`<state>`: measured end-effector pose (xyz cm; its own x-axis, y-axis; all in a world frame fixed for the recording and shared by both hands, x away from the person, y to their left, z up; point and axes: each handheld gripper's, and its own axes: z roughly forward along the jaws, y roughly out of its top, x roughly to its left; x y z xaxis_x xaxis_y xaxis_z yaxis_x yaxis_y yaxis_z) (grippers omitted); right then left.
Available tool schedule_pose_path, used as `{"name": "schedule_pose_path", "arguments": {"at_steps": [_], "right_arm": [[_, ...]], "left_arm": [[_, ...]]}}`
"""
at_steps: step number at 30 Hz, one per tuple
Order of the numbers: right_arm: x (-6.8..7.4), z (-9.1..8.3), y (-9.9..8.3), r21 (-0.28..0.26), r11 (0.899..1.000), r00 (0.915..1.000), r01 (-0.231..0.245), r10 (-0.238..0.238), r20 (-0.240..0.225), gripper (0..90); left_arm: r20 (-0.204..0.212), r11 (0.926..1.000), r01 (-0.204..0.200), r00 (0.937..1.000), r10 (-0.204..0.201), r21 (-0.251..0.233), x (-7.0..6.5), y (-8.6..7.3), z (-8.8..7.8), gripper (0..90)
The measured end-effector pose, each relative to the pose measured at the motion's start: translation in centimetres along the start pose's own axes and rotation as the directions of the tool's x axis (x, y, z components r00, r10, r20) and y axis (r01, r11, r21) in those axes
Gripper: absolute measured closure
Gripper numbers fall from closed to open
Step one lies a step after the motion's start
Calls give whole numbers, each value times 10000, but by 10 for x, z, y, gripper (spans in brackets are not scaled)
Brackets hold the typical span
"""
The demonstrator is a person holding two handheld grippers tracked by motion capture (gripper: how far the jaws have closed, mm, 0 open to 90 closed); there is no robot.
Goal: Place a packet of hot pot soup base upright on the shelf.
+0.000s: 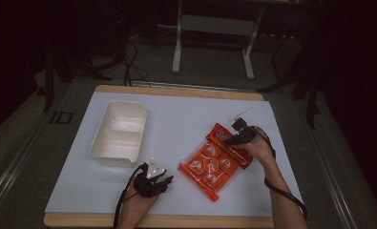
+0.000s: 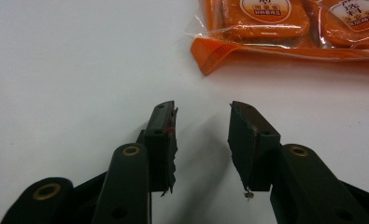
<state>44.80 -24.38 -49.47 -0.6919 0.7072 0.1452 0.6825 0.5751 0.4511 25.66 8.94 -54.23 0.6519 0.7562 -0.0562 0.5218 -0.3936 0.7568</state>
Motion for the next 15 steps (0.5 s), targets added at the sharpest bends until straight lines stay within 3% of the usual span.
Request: {"name": "schedule_pose_path", "arguments": {"at_steps": [3,9,12,15], "right_arm": [[1,0,7,-128,9998,9995,-159,155,-282,718],[6,20,16,724,9964,9990,-438,442,-47,790],[3,21,15,705,9879,9902,-1381,1394,-129,869],[0,22,13,673,9838,9854,-1663,1683,-251,889]], "left_arm": [[6,10000,-3,10000,3,3,0,0,0,614],[19,10000,-1,10000,1,-9,0,0,0,614],[30,10000,-1,10000,1,-8,0,0,0,614],[23,10000,-24,10000,24,9,0,0,0,614]]}}
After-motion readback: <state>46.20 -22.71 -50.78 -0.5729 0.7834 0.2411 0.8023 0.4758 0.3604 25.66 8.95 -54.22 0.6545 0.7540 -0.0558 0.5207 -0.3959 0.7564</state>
